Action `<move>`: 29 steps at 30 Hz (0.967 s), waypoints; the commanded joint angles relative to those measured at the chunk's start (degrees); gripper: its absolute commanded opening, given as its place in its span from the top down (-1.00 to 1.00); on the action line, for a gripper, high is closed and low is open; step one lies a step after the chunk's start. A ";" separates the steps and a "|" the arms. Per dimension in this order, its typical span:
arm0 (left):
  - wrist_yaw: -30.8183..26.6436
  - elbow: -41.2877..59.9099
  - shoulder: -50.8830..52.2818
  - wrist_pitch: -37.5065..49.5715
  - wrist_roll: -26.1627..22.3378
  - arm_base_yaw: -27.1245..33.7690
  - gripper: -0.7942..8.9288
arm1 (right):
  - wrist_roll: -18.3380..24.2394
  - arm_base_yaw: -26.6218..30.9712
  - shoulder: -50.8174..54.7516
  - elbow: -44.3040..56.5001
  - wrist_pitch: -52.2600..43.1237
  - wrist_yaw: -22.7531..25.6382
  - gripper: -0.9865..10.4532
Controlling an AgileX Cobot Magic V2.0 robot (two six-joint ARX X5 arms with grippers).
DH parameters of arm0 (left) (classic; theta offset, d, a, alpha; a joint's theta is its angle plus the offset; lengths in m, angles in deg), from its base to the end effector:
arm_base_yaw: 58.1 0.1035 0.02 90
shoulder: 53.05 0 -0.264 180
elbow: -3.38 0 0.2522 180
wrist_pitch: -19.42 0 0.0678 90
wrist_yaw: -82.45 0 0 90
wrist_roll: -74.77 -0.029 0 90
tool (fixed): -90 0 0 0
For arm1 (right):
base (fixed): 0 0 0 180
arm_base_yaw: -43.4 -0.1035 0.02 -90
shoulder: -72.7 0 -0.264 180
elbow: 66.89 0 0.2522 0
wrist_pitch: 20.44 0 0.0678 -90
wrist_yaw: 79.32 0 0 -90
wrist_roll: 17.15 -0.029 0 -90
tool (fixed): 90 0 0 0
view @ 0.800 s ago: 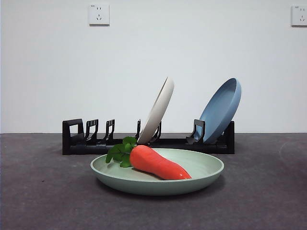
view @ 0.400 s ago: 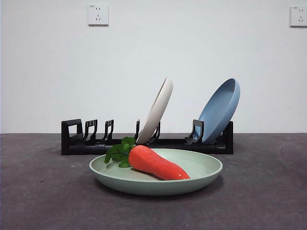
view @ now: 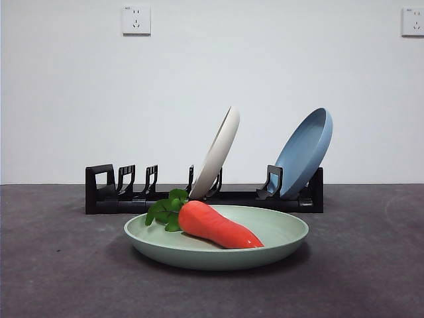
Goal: Take the green plate from the plate rack,put the plate on the table,take the carrot from the table,put the carrot in the plate
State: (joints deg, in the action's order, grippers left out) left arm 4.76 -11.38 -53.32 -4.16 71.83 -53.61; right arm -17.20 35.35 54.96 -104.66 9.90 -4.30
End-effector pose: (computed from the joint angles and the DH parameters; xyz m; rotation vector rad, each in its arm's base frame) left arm 0.0953 0.0013 0.1527 0.0279 0.1535 -0.1402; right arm 0.0977 0.0214 0.2532 0.0118 0.1810 0.4008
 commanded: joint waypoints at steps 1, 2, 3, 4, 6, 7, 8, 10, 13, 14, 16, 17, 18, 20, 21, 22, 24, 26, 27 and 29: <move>-0.15 0.76 0.15 0.15 0.35 0.11 0.84 | -0.35 1.46 3.89 7.74 -5.84 0.42 0.83; -0.15 0.76 0.15 0.15 0.35 0.11 0.84 | -0.33 1.92 5.49 10.19 -7.41 0.74 0.83; -0.15 0.76 0.15 0.15 0.35 0.11 0.84 | -0.42 2.19 6.67 11.87 -8.55 1.53 0.83; -0.15 0.76 0.15 0.15 0.35 0.11 0.84 | -0.50 2.38 7.76 13.31 -9.14 2.43 0.83; -0.15 0.76 0.15 0.15 0.35 0.11 0.84 | -0.52 2.49 10.08 15.91 -9.29 4.70 0.83; -0.15 0.76 0.15 0.15 0.35 0.11 0.84 | -0.57 2.49 10.95 16.92 -9.25 5.25 0.83; -0.15 0.76 0.15 0.15 0.37 0.11 0.84 | -0.52 2.49 11.69 17.79 -9.25 5.75 0.83; -0.13 0.76 0.15 0.15 0.35 0.11 0.84 | -0.52 2.47 12.98 19.39 -9.27 6.58 0.83; -0.15 0.76 0.15 0.15 0.37 0.11 0.84 | -1.99 2.47 14.73 21.77 -9.25 6.54 0.83; -0.13 0.76 0.15 0.15 0.35 0.11 0.84 | -3.04 2.47 15.34 22.69 -9.25 6.56 0.83; -0.13 0.76 0.15 0.15 0.35 0.11 0.84 | -4.59 2.47 16.22 23.71 -8.55 6.49 0.83; -0.15 0.76 0.15 0.15 0.35 0.11 0.84 | -4.57 2.47 16.57 23.71 -7.43 6.56 0.83; -0.15 0.76 0.15 0.15 0.35 0.11 0.84 | -4.50 2.47 16.79 23.71 -6.84 6.51 0.83; -0.13 0.76 0.15 0.15 0.35 0.11 0.84 | -4.50 2.47 17.18 23.71 -6.60 6.54 0.83; -0.13 0.76 0.15 0.20 0.35 0.11 0.84 | -4.50 2.47 17.44 23.71 -6.60 6.51 0.83; -0.15 0.76 0.15 0.17 0.35 0.11 0.84 | -4.52 2.47 17.73 23.71 -6.60 6.54 0.83; -0.15 0.76 0.15 0.17 0.35 0.11 0.84 | -5.79 2.36 17.68 23.71 -6.73 6.34 0.83; -0.13 0.76 0.15 0.17 0.37 0.11 0.84 | -5.88 2.36 17.68 23.71 -6.95 6.36 0.83; -0.15 0.76 0.15 0.17 0.35 0.11 0.84 | -5.88 2.36 17.68 23.71 -6.95 6.38 0.83; -0.15 0.76 0.15 0.17 0.37 0.11 0.84 | -5.88 2.38 17.68 23.71 -6.95 6.38 0.83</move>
State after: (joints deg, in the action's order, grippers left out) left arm 4.76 -11.38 -53.32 -4.16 71.83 -53.61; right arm -22.34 37.77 72.43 -81.62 2.62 2.10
